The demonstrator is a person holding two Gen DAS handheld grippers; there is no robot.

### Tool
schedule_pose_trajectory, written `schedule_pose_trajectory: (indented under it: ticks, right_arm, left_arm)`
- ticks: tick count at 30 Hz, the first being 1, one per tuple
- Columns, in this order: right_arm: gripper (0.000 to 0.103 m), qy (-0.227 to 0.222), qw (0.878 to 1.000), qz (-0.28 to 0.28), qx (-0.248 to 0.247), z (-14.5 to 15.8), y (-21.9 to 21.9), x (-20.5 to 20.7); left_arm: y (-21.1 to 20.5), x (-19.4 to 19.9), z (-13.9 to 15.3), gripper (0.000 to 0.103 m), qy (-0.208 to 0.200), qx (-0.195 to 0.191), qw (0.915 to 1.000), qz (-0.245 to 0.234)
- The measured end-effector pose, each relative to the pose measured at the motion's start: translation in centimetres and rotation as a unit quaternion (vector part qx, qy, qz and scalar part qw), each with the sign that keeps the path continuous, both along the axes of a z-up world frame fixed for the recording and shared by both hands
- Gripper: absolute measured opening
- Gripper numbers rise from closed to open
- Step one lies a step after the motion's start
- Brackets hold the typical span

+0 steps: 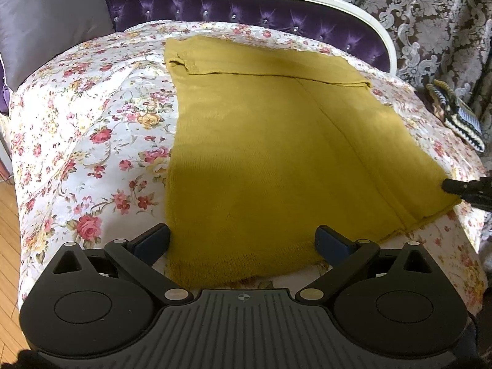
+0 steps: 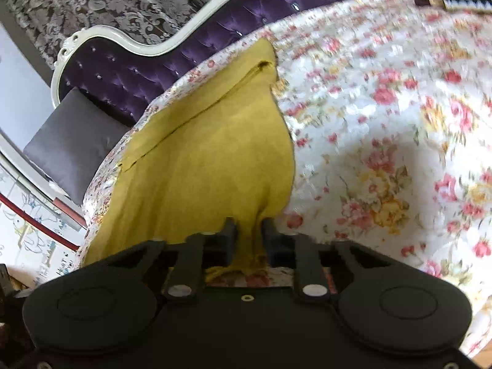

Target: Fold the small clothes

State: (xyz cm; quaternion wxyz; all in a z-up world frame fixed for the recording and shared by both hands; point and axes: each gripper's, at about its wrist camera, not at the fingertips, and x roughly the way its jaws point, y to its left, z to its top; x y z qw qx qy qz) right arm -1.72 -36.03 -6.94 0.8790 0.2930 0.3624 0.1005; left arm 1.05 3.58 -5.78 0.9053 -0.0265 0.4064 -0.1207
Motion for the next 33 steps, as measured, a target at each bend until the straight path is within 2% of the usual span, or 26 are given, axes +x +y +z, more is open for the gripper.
schedule_pose_trajectory:
  ticks: [4,7,10,13,14,15,20,26,27,31,32,33]
  right_arm:
    - [0.021,-0.024,1.0,0.013,-0.003,1.2,0.6,0.5]
    - [0.021,-0.034,0.999,0.022,-0.006,1.7,1.0,0.9]
    - [0.021,-0.037,0.999,0.025,-0.005,1.8,1.3,1.2]
    - [0.021,-0.035,0.999,0.027,-0.003,1.6,1.3,1.3]
    - [0.021,-0.035,0.999,0.026,-0.003,1.6,1.3,1.3]
    - [0.021,-0.035,0.999,0.026,-0.001,1.6,1.3,1.3]
    - [0.021,-0.042,0.999,0.023,0.004,2.0,1.2,1.2]
    - [0.019,-0.077,0.997,0.012,0.026,3.5,0.5,2.4]
    - [0.016,-0.084,0.996,0.01,0.028,3.9,0.3,2.8]
    - [0.016,-0.11,0.993,0.007,0.033,5.5,-0.6,5.3]
    - [0.018,-0.114,0.993,0.008,0.031,5.8,-0.8,6.0]
    - [0.024,-0.114,0.993,0.013,0.028,6.0,-1.0,6.8]
  left_arm:
    - [-0.1,0.0,0.0,0.1,0.0,0.005,1.0,0.006]
    - [-0.1,-0.1,0.1,0.092,0.0,0.014,0.9998,0.014]
    - [0.0,-0.2,0.2,0.078,-0.005,0.02,0.9996,0.017]
    - [0.2,-0.3,0.4,0.052,-0.013,0.026,0.9994,0.018]
    - [0.2,-0.3,0.4,0.029,-0.015,0.024,0.9994,0.019]
    - [0.3,-0.3,0.4,0.011,-0.012,0.018,0.9996,0.018]
    - [1.1,0.0,0.8,0.009,-0.014,-0.029,0.9992,0.022]
    - [1.8,1.4,4.0,0.009,-0.063,-0.069,0.9952,0.029]
    - [1.8,1.7,4.4,0.009,-0.07,-0.075,0.9942,0.03]
    - [2.3,4.2,6.5,0.006,-0.099,-0.092,0.9902,0.036]
    - [2.2,4.7,6.9,0.005,-0.106,-0.089,0.9897,0.038]
    - [2.3,5.1,7.2,0.005,-0.113,-0.087,0.9891,0.038]
